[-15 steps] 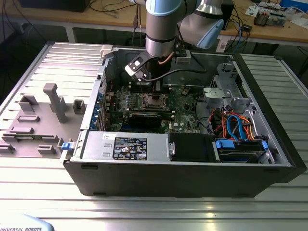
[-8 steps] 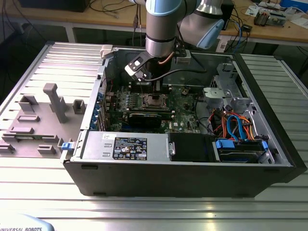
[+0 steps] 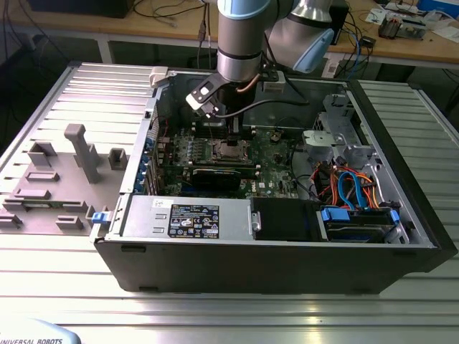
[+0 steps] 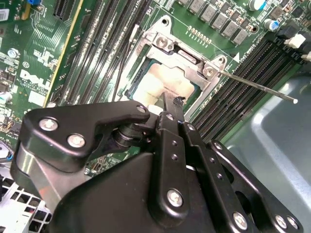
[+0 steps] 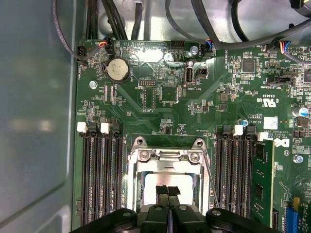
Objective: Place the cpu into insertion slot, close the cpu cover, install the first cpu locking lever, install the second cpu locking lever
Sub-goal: 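Install the first cpu locking lever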
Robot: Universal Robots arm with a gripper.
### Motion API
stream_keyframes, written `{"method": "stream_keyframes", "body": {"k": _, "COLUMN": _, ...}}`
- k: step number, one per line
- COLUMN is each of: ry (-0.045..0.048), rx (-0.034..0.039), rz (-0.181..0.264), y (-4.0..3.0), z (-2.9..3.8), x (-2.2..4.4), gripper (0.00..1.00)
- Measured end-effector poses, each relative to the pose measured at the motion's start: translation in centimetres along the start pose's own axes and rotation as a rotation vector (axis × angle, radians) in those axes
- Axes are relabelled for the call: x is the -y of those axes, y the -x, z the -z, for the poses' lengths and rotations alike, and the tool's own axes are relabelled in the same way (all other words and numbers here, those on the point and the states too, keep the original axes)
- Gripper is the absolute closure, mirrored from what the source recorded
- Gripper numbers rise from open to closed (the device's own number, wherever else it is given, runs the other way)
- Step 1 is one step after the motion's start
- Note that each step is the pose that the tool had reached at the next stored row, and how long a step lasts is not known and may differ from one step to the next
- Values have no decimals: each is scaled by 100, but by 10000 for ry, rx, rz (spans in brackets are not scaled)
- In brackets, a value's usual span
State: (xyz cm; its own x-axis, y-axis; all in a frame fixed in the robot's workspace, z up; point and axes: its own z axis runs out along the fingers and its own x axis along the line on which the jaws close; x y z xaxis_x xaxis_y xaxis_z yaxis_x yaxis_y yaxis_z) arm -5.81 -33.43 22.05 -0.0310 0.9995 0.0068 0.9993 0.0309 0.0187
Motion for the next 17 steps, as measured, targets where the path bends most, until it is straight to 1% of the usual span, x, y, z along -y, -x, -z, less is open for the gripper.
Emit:
{"method": "stream_keyframes", "body": {"k": 14, "ry": -1, "rx": 2, "rz": -1, "y": 2, "z": 3, "x": 2, "gripper": 89}}
{"method": "stream_keyframes", "body": {"k": 17, "ry": -2, "rx": 5, "rz": -1, "y": 2, "z": 33, "x": 1, "gripper": 89}}
